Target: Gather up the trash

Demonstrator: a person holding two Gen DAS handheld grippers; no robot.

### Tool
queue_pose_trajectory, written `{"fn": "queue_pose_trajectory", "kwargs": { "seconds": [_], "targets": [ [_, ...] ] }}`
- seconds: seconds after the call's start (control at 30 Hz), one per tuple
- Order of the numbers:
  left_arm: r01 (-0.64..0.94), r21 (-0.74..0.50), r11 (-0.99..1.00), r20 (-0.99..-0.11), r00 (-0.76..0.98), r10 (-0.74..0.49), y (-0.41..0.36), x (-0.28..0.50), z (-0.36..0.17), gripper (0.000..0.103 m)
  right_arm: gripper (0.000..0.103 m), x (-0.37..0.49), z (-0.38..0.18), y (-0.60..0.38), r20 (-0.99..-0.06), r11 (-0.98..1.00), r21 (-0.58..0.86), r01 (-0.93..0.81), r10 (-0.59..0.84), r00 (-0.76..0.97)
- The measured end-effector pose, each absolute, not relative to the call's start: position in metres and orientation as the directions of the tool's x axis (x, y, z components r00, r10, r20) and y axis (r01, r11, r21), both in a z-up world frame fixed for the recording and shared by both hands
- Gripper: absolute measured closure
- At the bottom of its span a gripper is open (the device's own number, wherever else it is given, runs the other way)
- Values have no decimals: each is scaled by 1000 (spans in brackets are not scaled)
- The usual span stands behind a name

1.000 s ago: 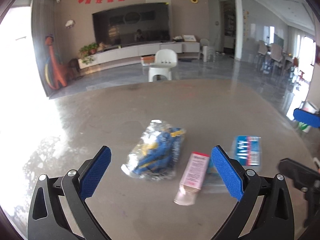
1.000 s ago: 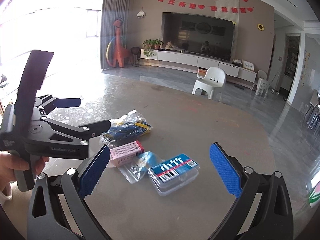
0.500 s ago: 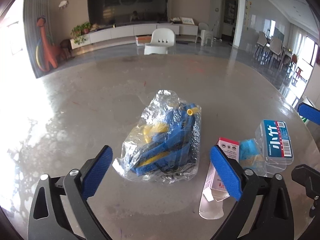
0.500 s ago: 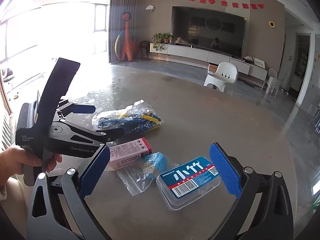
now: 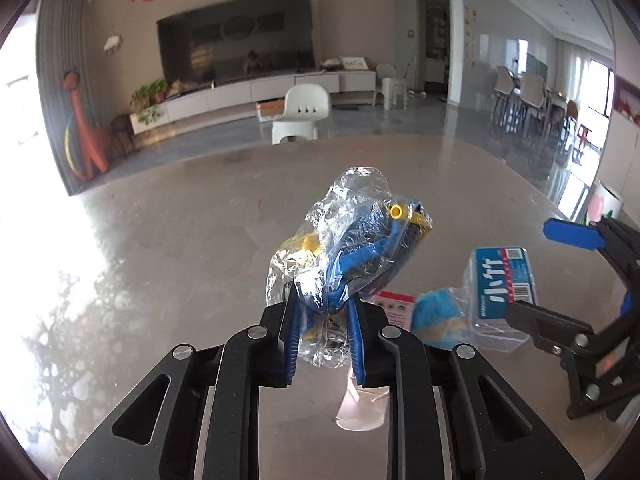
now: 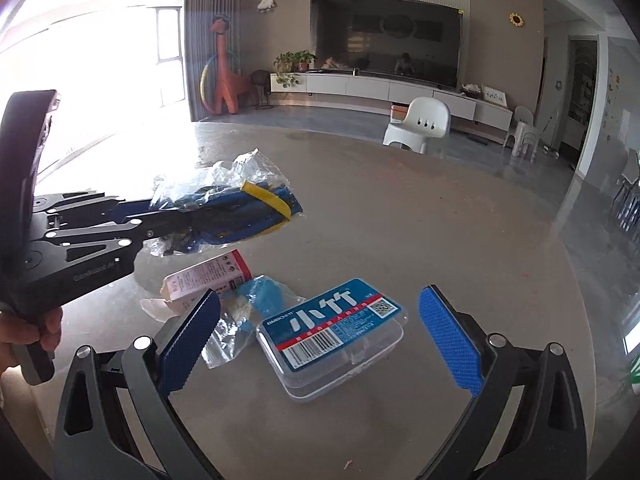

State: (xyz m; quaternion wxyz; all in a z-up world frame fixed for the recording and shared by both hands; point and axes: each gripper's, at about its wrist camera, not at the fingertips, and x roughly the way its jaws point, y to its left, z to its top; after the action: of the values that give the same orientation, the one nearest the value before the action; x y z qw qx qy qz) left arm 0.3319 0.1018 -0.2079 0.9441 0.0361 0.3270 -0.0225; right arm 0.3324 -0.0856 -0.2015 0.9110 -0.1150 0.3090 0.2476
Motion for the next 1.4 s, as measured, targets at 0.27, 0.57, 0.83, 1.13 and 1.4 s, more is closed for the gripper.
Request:
{"fn": "queue_pose_trajectory", "kwargs": {
  "seconds": [0.27, 0.57, 0.83, 1.13, 1.4],
  "targets": [
    [82, 5, 997, -593, 803, -63, 100, 327, -200, 83, 4, 337, -213, -88, -623, 778, -150, -610, 405, 669],
    [107, 18, 994, -600, 796, -75, 96, 328, -204, 83, 4, 354, -227, -91, -692, 684, -99, -723, 474, 544],
    [119, 20, 993, -605, 792, -83, 93, 334, -202, 83, 4, 363, -240, -75, -772, 621, -57, -782, 469, 430],
    [99, 10, 995, -578, 812, -75, 90, 322, -194, 83, 13, 342, -216, -105, -727, 663, -48, -747, 490, 481],
    [171, 1, 985, -535, 832, -144, 49, 299, -161, 83, 13, 288, -155, -154, -657, 719, -95, -689, 474, 586]
  ]
}}
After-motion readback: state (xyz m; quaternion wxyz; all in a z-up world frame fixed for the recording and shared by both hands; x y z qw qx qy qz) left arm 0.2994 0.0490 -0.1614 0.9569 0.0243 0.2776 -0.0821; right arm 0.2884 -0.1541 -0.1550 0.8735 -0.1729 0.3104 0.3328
